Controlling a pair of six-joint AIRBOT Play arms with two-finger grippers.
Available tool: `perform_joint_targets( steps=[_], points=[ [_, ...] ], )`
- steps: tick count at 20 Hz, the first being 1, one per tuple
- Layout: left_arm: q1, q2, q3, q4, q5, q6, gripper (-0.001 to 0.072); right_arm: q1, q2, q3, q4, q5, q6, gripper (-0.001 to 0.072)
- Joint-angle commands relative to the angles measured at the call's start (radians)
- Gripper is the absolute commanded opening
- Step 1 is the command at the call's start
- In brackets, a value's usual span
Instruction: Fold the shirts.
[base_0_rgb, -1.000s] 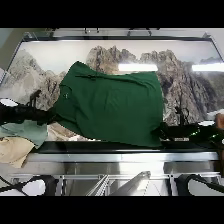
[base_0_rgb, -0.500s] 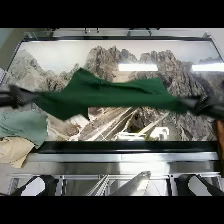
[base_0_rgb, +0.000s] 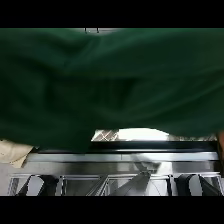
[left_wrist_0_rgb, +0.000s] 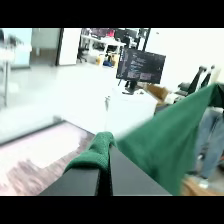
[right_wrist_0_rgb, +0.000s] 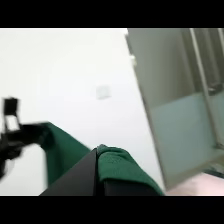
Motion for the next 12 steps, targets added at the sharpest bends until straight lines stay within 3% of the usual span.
perform_joint_targets(
  steps=[1, 3, 7, 12],
  points=[
    [0.011, -0.098, 0.158, 0.071, 0.025, -0.018, 0.002, 0.051, -0.019, 0.066, -0.329, -0.106, 0.06, 0.0012],
    [-0.076, -0.181, 0.205, 0.32, 0.055, -0.035, 0.0022, 0.148, -0.067, 0.01, -0.494, -0.154, 0.072, 0.0012],
    [-0.392, -0.37, 0.21, 0.718, 0.144, -0.034, 0.0024, 0.356, -0.234, -0.158, -0.677, -0.315, 0.046, 0.0012],
    [-0.694, -0.7, 0.211, 1.081, 0.305, -0.033, 0.0024, 0.484, -0.588, -0.247, -0.686, -0.541, -0.089, 0.0012]
  ],
)
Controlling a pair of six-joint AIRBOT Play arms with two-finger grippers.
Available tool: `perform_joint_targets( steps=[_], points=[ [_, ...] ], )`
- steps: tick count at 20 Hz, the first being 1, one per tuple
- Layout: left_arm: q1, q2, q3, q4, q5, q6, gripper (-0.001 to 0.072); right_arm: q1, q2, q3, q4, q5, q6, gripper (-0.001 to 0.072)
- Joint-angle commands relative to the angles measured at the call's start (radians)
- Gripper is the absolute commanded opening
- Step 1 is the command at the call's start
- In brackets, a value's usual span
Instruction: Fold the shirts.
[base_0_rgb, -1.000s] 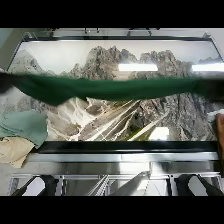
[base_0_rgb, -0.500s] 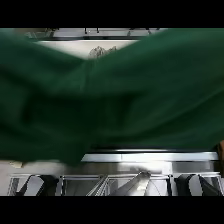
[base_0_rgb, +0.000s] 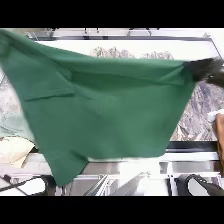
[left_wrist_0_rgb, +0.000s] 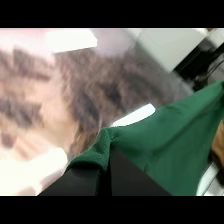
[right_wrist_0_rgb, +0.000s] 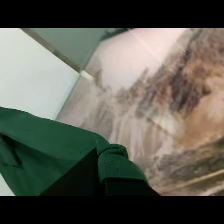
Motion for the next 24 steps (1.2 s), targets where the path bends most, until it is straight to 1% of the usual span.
perform_joint_targets(
  steps=[1, 3, 5, 7, 10, 13, 16, 18, 20, 21, 22, 23, 24],
  points=[
    [-0.183, -0.242, 0.006, 0.321, 0.143, 0.001, 0.0025, 0.081, -0.262, -0.042, -0.021, -0.174, -0.113, 0.0012],
    [-0.215, -0.371, 0.006, 0.4, 0.238, 0.002, 0.0025, 0.079, -0.412, -0.041, 0.089, -0.22, -0.209, 0.0012],
    [-0.219, -0.481, 0.006, 0.414, 0.33, 0.009, 0.0025, 0.072, -0.542, -0.029, 0.217, -0.223, -0.296, 0.0012],
    [-0.219, -0.59, 0.061, 0.415, 0.36, 0.01, 0.0026, 0.072, -0.644, 0.012, 0.282, -0.222, -0.328, 0.0012],
    [-0.22, -0.733, 0.212, 0.415, 0.313, 0.009, 0.0026, 0.07, -0.735, 0.097, 0.282, -0.225, -0.331, 0.0012],
    [-0.22, -0.811, 0.304, 0.414, 0.295, -0.01, 0.0026, 0.062, -0.782, 0.163, 0.282, -0.228, -0.331, 0.0012],
    [-0.224, -0.813, 0.26, 0.415, 0.356, -0.006, 0.0027, 0.062, -0.797, 0.175, 0.275, -0.253, -0.332, 0.0013],
    [-0.224, -0.813, 0.241, 0.425, 0.356, 0.016, 0.0027, 0.06, -0.8, 0.175, 0.224, -0.279, -0.325, 0.0013],
    [-0.227, -0.813, 0.241, 0.438, 0.348, 0.016, 0.0032, 0.059, -0.8, 0.175, 0.171, -0.289, -0.314, 0.0013],
    [-0.228, -0.813, 0.241, 0.431, 0.348, 0.016, 0.0046, 0.06, -0.8, 0.175, 0.148, -0.297, -0.312, 0.0025],
    [-0.228, -0.812, 0.241, 0.43, 0.34, 0.016, 0.0198, 0.06, -0.8, 0.175, 0.136, -0.298, -0.312, 0.015],
    [-0.228, -0.809, 0.241, 0.43, 0.323, 0.016, 0.0261, 0.057, -0.798, 0.175, 0.136, -0.293, -0.312, 0.0292],
    [-0.226, -0.8, 0.241, 0.433, 0.305, 0.016, 0.0261, 0.049, -0.791, 0.176, 0.132, -0.286, -0.312, 0.0294]
  ],
)
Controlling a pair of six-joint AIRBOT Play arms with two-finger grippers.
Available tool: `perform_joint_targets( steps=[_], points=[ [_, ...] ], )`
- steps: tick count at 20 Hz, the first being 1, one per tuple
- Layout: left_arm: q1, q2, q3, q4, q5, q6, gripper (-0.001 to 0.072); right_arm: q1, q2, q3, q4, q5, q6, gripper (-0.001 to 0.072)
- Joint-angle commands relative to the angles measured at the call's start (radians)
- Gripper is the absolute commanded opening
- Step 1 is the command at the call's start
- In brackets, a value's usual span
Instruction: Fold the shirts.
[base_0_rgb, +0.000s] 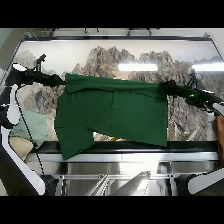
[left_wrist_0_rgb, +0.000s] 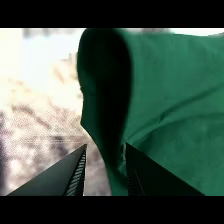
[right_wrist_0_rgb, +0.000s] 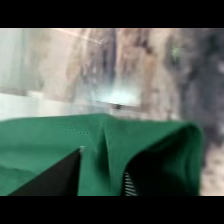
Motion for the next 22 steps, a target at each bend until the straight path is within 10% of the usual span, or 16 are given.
perform_joint_targets(
  steps=[1, 4, 11, 22],
  points=[
    [0.007, 0.026, 0.0, -0.006, -0.055, 0.005, 0.0261, -0.026, 0.021, 0.002, -0.061, 0.026, 0.011, 0.0295],
    [0.056, 0.093, 0.002, -0.006, -0.102, -0.019, 0.0261, -0.114, 0.097, 0.002, -0.251, 0.121, 0.151, 0.0424],
    [0.174, 0.232, -0.17, -0.009, -0.469, -0.172, 0.0256, -0.261, 0.326, -0.141, -0.866, 0.527, 0.527, 0.0358],
    [0.29, 0.849, -1.122, 0.135, -0.237, -0.138, 0.0209, -0.093, 0.521, -0.66, -0.83, 0.122, 0.591, 0.036]
  ],
)
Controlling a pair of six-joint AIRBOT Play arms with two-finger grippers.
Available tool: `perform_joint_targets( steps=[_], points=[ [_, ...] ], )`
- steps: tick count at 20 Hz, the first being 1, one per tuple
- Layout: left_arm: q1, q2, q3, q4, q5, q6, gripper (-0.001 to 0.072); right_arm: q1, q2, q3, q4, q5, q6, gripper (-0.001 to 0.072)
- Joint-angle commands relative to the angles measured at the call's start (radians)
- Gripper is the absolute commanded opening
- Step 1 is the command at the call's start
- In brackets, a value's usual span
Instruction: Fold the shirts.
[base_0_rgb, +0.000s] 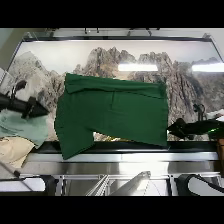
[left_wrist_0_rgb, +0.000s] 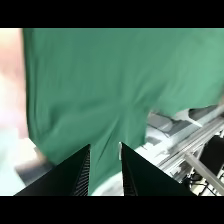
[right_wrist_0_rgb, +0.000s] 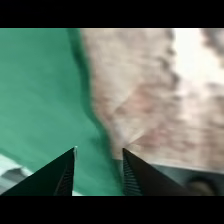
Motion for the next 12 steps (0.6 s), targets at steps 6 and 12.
perform_joint_targets(
  steps=[6, 12],
  points=[
    [-0.04, 0.327, -0.505, 0.236, 0.223, -0.101, 0.0238, 0.167, -0.056, -0.044, 0.167, -0.183, -0.114, 0.0353],
    [-0.198, 0.254, -0.546, 0.247, 0.381, -0.117, 0.0239, 0.167, -0.056, -0.044, 0.167, -0.178, -0.121, 0.0354]
  ],
)
